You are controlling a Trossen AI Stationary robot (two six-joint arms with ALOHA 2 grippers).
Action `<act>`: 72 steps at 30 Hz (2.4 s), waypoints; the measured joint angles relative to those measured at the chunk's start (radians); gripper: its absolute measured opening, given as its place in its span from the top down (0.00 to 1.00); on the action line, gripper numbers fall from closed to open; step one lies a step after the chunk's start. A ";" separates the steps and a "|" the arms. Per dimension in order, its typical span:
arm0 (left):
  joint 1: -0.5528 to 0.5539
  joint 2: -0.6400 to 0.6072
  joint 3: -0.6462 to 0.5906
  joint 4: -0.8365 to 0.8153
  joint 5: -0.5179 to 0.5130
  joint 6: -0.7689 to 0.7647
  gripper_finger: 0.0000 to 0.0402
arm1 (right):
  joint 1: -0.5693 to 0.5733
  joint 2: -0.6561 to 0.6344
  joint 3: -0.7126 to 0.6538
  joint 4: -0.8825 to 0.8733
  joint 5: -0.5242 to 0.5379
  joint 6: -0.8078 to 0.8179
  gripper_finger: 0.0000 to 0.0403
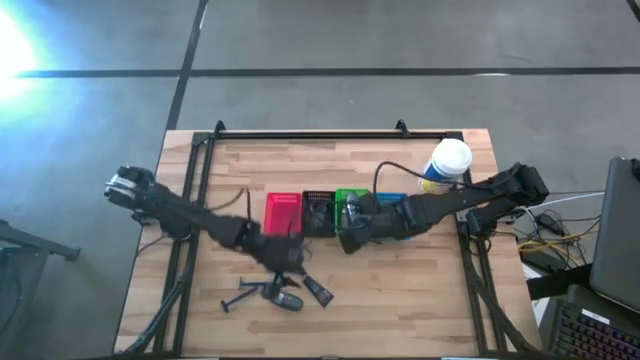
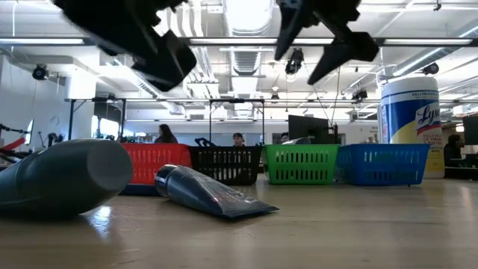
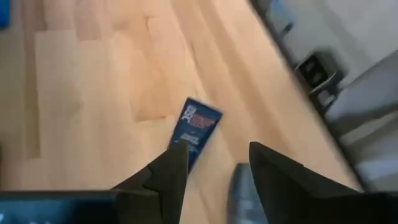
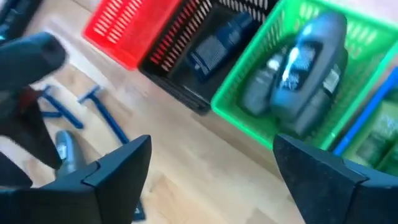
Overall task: Pick & Place Travel size toiletries
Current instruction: Put the blue shave cream into the black bin
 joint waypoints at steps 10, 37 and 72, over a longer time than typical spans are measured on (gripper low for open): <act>-0.028 0.161 0.075 -0.030 -0.023 0.264 0.55 | 0.105 -0.001 -0.045 0.001 -0.035 0.121 0.14; -0.018 0.373 0.273 -0.287 -0.044 0.434 0.46 | 0.211 -0.001 -0.104 0.001 0.022 0.257 0.10; -0.002 0.197 0.300 -0.427 -0.561 -0.884 0.66 | 0.221 -0.201 -0.143 -0.049 0.320 0.386 0.10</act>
